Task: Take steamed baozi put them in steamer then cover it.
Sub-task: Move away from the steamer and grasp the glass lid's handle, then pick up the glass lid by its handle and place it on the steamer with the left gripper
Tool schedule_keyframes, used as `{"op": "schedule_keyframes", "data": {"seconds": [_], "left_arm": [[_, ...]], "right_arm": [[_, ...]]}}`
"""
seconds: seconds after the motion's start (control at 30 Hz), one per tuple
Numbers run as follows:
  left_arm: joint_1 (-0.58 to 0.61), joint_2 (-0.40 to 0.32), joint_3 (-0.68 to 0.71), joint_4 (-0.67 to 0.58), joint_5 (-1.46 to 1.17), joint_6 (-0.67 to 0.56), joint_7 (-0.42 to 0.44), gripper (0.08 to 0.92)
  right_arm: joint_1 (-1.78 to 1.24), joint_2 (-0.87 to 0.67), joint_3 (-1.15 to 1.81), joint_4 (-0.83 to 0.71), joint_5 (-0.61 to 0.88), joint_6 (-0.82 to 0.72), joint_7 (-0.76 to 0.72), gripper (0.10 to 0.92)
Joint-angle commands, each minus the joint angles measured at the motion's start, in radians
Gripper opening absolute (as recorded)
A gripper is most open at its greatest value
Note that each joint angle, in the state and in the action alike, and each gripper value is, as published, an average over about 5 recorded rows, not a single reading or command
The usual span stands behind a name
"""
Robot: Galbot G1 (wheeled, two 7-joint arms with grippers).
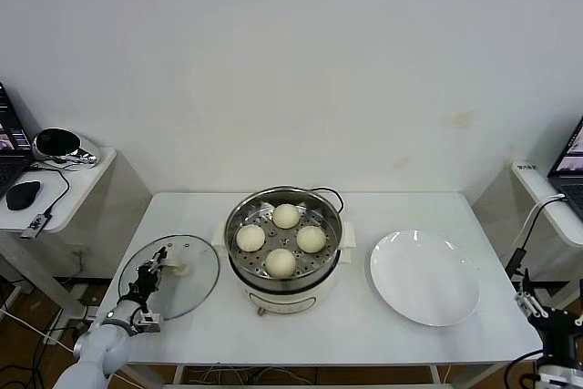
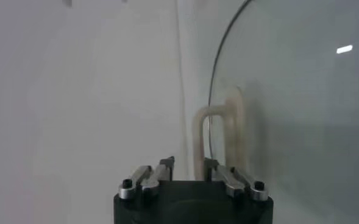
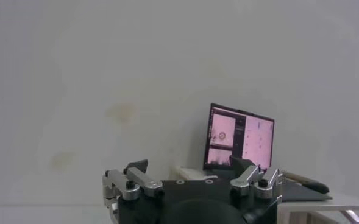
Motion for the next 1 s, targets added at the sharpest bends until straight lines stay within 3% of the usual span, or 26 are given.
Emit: {"op": "schedule_keyframes", "data": {"seconds": [0.03,0.17,0.47,0.6,0.77,1.0], "left_arm": [[0.023,0.002,-0.024,-0.043,-0.037,-0.008,-0.025,0.207],[0.102,0.012,-0.071,-0.195,-0.066,0.039,-0.01,0.148],[0.356,0.058,-0.216,-0.623,-0.146,0.299,0.094,0.148],[0.433,0.083,-0.312,-0.733,-0.166,0.365,0.153,0.148],[0.446,0.139,-0.333,-0.843,-0.222,0.447,0.213,0.148],[0.357,0.232,-0.145,-0.975,-0.271,0.57,0.258,0.148]], "right_arm": [[-0.002,-0.007,-0.011,0.003,0.015,-0.011,0.0,0.823],[-0.004,-0.017,-0.019,-0.002,0.011,-0.009,-0.001,0.823],[-0.019,-0.041,-0.043,-0.002,0.003,-0.003,-0.003,0.823],[-0.026,-0.044,-0.061,-0.018,-0.01,0.005,-0.003,0.823],[-0.034,-0.038,-0.088,-0.03,-0.035,0.021,-0.01,0.823],[-0.03,-0.022,-0.113,-0.035,-0.091,0.029,-0.014,0.823]]}}
